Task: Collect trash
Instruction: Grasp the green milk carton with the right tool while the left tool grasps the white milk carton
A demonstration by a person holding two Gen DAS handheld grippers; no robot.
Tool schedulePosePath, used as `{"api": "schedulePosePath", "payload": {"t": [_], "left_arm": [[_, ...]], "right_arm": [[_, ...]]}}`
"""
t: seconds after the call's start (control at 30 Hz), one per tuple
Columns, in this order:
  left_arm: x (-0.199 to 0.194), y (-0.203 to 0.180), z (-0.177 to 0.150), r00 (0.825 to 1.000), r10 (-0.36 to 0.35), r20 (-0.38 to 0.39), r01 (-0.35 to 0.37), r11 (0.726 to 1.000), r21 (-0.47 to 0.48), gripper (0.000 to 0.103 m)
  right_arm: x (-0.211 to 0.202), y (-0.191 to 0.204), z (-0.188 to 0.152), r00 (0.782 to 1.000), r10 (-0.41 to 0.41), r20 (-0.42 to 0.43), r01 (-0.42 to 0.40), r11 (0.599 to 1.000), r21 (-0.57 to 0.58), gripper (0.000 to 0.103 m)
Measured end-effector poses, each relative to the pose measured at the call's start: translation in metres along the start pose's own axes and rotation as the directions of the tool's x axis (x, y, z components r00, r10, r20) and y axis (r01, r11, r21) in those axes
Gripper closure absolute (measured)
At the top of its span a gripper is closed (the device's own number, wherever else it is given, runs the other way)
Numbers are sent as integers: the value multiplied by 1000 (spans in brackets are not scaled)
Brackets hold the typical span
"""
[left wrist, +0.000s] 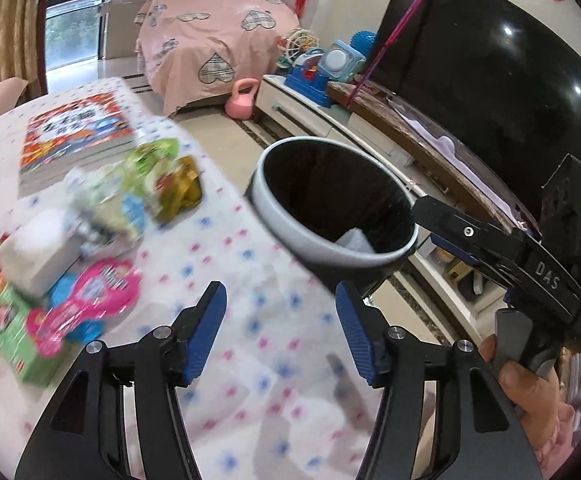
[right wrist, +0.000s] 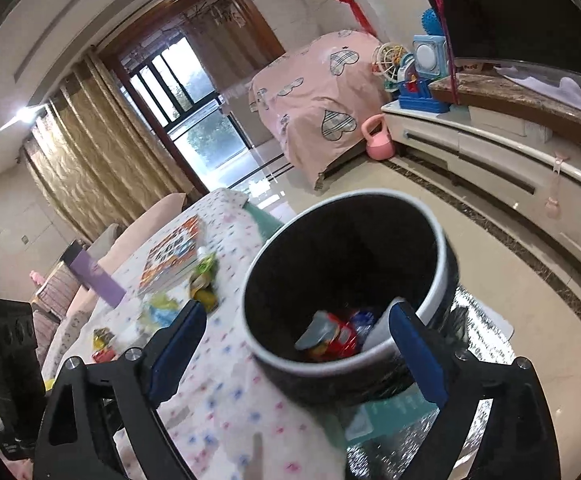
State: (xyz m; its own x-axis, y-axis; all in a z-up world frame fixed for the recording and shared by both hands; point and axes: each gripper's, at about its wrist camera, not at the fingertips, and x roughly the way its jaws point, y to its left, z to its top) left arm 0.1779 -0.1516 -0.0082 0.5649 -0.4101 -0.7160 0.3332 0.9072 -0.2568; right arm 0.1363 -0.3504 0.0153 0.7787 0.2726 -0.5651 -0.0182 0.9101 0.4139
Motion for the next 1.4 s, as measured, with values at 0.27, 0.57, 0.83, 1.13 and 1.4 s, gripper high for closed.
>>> {"api": "schedulePosePath", "payload": {"t": [0.27,0.57,0.83,1.13,1.4], "left_arm": [[-29,37,-32,999,42,4,-41,997,-65,45],[-60,81,-61,996,87,19,-83,985,-153,45],[-86,124,-87,991,134,25,-124,964,-234,45],[-107,164,-101,984,179,27,-165,949,-270,45],[-118,195,-106,979,204,17,-192,945,-266,45]], "right_arm": [[-1,28,-32,998,46,-43,-47,999,-8,8],[9,66,-63,990,92,-110,-98,994,-44,8],[19,107,-91,978,131,-162,-149,983,-106,8],[37,158,-115,955,183,-232,-230,954,-192,8],[55,189,-125,941,189,-281,-262,932,-250,8]]}}
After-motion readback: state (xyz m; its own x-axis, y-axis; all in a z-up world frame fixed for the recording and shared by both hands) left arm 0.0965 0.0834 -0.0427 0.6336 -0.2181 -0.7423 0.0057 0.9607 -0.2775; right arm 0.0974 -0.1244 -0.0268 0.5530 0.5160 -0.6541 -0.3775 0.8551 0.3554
